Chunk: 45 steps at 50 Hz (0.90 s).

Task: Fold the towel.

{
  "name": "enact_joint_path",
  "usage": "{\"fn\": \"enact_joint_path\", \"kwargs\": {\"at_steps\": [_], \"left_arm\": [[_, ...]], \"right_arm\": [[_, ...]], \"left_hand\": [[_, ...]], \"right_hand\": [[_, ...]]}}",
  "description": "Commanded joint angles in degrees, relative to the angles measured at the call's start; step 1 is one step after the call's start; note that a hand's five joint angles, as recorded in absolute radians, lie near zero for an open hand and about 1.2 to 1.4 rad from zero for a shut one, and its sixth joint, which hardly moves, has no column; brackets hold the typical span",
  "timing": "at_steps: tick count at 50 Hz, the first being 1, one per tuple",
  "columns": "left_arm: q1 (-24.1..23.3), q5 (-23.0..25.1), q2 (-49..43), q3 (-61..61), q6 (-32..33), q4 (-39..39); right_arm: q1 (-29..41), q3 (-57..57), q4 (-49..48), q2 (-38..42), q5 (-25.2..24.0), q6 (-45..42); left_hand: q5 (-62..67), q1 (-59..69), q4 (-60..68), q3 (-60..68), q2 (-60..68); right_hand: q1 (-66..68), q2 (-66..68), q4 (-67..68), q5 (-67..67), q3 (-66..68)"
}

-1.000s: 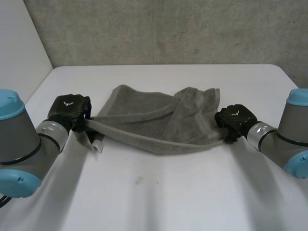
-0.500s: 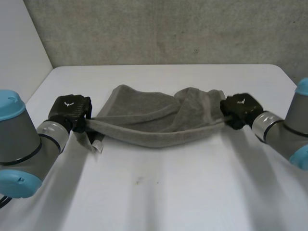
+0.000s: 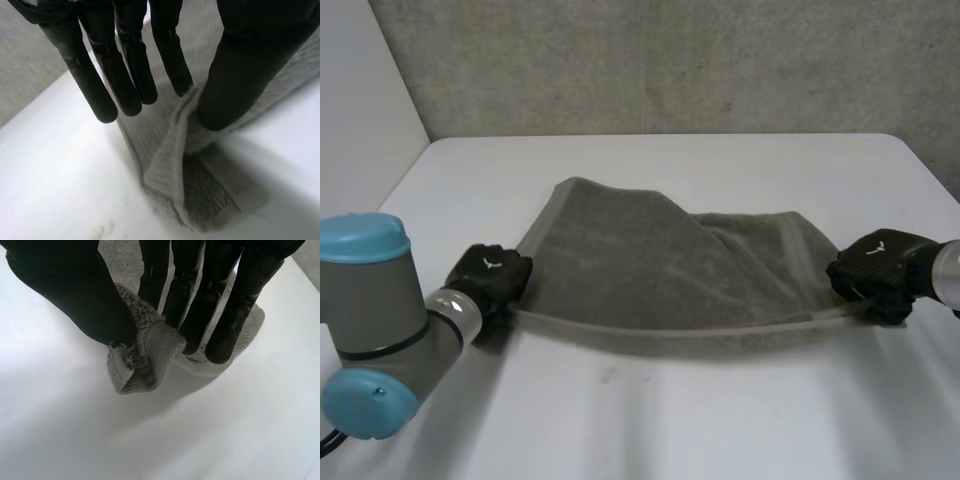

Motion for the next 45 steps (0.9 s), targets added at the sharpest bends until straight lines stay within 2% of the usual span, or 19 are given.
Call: {"fn": "enact_joint_path", "kwargs": {"at_steps": [1,5,6,7,8,9,12,21,24,26,27,28,29,31,32,34,36,40,45], "left_arm": [[0.0,-0.3,-3.0,0.7,0.8,0.3],[-0.1,-0.4,-2.6,0.3,0.8,0.1],[-0.1,-0.6,-2.2,0.0,0.8,-0.1],[-0.1,-0.6,-2.2,0.0,0.8,-0.1],[-0.1,-0.7,-2.0,0.0,0.9,-0.3],[-0.2,-0.7,-1.9,0.1,1.3,-0.3],[-0.2,-0.7,-1.7,0.4,2.0,-0.4],[0.8,-0.6,-2.7,9.7,14.4,0.0],[0.8,-0.8,-3.3,18.2,16.2,0.7],[0.6,-0.8,-3.5,22.6,16.1,1.8],[0.4,-0.9,-3.7,27.6,15.9,3.6],[0.4,-1.0,-3.9,33.3,15.5,5.7],[0.4,-1.0,-3.9,33.4,15.5,5.8],[-0.2,-0.9,-3.8,42.5,12.7,10.1],[-0.2,-0.9,-3.8,42.5,12.7,10.1],[0.1,-1.0,-3.5,45.6,10.2,12.7],[0.1,-1.0,-2.7,48.0,4.0,17.2],[0.4,-0.9,-1.8,47.6,-3.1,18.8],[1.7,0.1,-0.7,40.2,-9.8,16.4]], "right_arm": [[-4.3,3.2,-1.9,-1.0,0.1,0.4],[-5.1,5.2,-2.7,-0.9,0.1,-0.3],[-4.9,6.1,-2.7,-0.8,0.3,-0.4],[-4.9,6.2,-2.7,-0.8,0.3,-0.4],[-4.8,6.8,-2.7,-0.5,0.5,-0.5],[-4.8,7.4,-2.7,0.0,0.7,-0.7],[-4.4,6.9,-2.9,2.0,1.4,-1.7],[0.8,-4.2,-6.6,5.9,5.6,-1.4],[3.8,-12.4,-10.6,8.1,8.2,0.7],[5.8,-20.3,-19.1,8.8,10.5,4.7],[5.8,-20.4,-19.2,8.8,10.5,4.8],[6.4,-23.7,-25.3,8.8,11.3,6.9],[6.5,-23.7,-25.4,8.8,11.3,7.0],[6.8,-26.3,-41.3,7.0,11.7,12.4],[6.8,-26.3,-41.4,7.0,11.7,12.4],[6.5,-24.0,-56.9,3.1,12.1,18.9],[6.5,-22.0,-61.7,1.0,12.1,21.7],[6.3,-19.4,-61.6,-0.6,11.2,24.5],[6.2,-17.2,-51.5,0.8,6.5,24.5]], "left_hand": [[-8.6,-8.5,-8.6,-8.7,-8.7],[-6.6,-6.5,-6.6,-6.7,-6.7],[4.5,4.7,4.6,4.5,4.5],[4.6,4.8,4.7,4.6,4.6],[23.8,23.9,23.8,23.8,23.8],[30.5,30.6,30.5,30.4,30.4],[30.5,30.6,30.6,30.5,30.5],[30.5,30.6,30.6,30.5,30.5],[30.5,30.6,30.6,30.5,30.5],[30.5,30.6,30.6,30.5,30.5],[30.5,30.6,30.6,30.5,30.5],[30.5,30.6,30.6,30.5,30.5],[30.5,30.6,30.6,30.5,30.5],[30.5,30.6,30.6,30.5,30.5],[30.5,30.6,30.6,30.5,30.5],[30.5,30.6,30.6,30.5,30.5],[30.5,30.6,30.6,30.5,30.5],[30.5,30.6,30.6,30.5,30.5],[30.5,30.6,30.6,30.5,30.5]], "right_hand": [[25.9,12.9,11.7,15.3,12.5],[25.9,12.9,11.7,15.3,12.5],[25.9,12.9,11.7,15.3,12.5],[25.9,12.9,11.7,15.3,12.5],[25.9,12.9,11.7,15.3,12.5],[25.9,12.9,11.7,15.3,12.5],[25.9,12.9,11.7,15.3,12.5],[25.9,12.9,11.7,15.3,12.5],[25.9,12.9,11.7,15.3,12.5],[25.9,12.9,11.7,15.3,12.5],[25.9,12.9,11.7,15.3,12.5],[25.9,12.9,11.7,15.3,12.5],[25.9,12.9,11.7,15.3,12.5],[25.9,12.9,11.7,15.3,12.5],[25.9,12.9,11.7,15.3,12.5],[25.9,12.9,11.7,15.3,12.5],[25.9,12.9,11.7,15.3,12.5],[25.9,12.9,11.7,15.3,12.5],[25.9,12.9,11.7,15.3,12.5]]}}
